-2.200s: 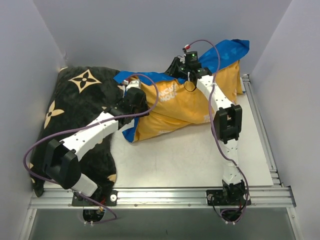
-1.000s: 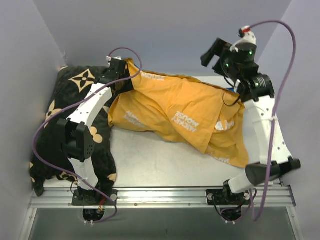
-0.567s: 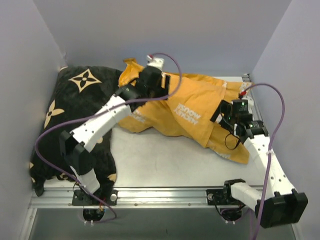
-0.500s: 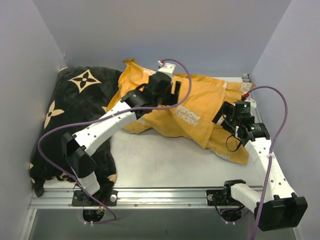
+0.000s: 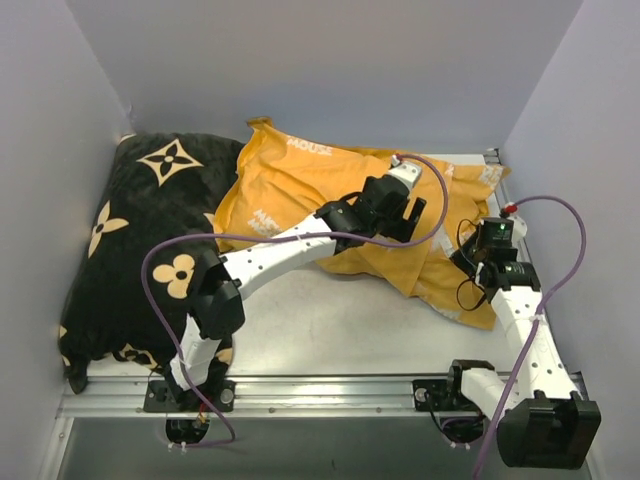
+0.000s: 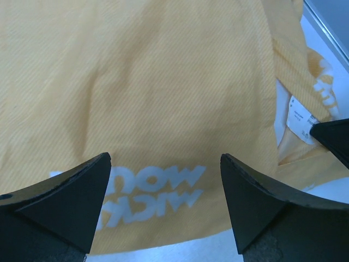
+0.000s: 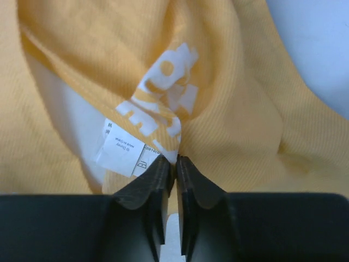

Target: Remove the pillowcase from the pillow

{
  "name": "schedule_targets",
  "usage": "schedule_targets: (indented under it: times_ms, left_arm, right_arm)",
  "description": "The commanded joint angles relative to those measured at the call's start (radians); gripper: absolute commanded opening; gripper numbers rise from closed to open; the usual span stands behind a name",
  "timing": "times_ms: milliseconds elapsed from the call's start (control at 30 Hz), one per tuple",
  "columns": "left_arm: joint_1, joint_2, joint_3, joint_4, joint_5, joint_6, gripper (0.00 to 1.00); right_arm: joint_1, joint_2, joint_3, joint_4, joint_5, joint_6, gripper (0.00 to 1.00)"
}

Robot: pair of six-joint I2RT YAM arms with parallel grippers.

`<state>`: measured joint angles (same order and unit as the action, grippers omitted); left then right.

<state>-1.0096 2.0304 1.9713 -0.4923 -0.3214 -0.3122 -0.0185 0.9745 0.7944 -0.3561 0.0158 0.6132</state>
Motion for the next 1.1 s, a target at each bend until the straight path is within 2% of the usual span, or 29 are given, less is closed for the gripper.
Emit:
schedule_targets:
  times_ms: [0,100,133,333,500,567,633,667,767,833,900,933,1000,1067]
  left_arm:
    - [-0.036,0.042,0.116,0.093,0.048,0.044,0.92]
    - [-0.069,0.093,0.168,0.096,0.036,0.071,0.95]
    - [-0.078,0.112,0.179,0.1,0.024,0.076,0.97]
    - [-0.104,0.203,0.277,0.049,-0.022,0.071,0.97]
    - [-0.104,0.261,0.3,0.044,-0.08,0.071,0.98]
    - [-0.106,0.281,0.322,0.038,-0.096,0.073,0.97]
    - [-0.106,0.309,0.34,0.015,-0.131,0.073,0.92]
    - [-0.104,0.317,0.359,0.006,-0.151,0.073,0.88]
    - [-0.101,0.311,0.356,-0.023,-0.258,0.065,0.65]
    - [-0.092,0.263,0.31,-0.023,-0.329,0.058,0.51]
    - [-0.078,0.2,0.237,-0.014,-0.36,0.045,0.46]
    - [-0.072,0.18,0.215,-0.008,-0.378,0.041,0.37]
    - [-0.052,0.124,0.163,-0.008,-0.398,0.025,0.29]
    - [-0.011,0.084,0.072,-0.012,-0.41,-0.022,0.14]
  right_arm:
    - [-0.05,-0.008,-0.037,0.043,-0.051,0.025,0.08]
    - [-0.101,-0.025,-0.067,0.054,-0.094,0.026,0.0]
    - [-0.116,-0.026,-0.072,0.055,-0.105,0.026,0.0]
    - [-0.149,-0.017,-0.098,0.074,-0.143,0.031,0.0]
    - [-0.152,-0.019,-0.103,0.092,-0.16,0.04,0.0]
    - [-0.152,-0.014,-0.101,0.095,-0.165,0.04,0.0]
    - [-0.152,-0.016,-0.101,0.097,-0.168,0.042,0.0]
    - [-0.152,-0.013,-0.1,0.098,-0.169,0.04,0.0]
    - [-0.153,-0.002,-0.092,0.098,-0.174,0.033,0.0]
    - [-0.155,0.01,-0.09,0.101,-0.177,0.03,0.0]
    - [-0.156,0.032,-0.086,0.106,-0.189,0.026,0.0]
    - [-0.156,0.041,-0.084,0.115,-0.195,0.025,0.0]
    - [-0.156,0.073,-0.078,0.127,-0.218,0.019,0.0]
    - [-0.152,0.107,-0.057,0.147,-0.272,0.013,0.0]
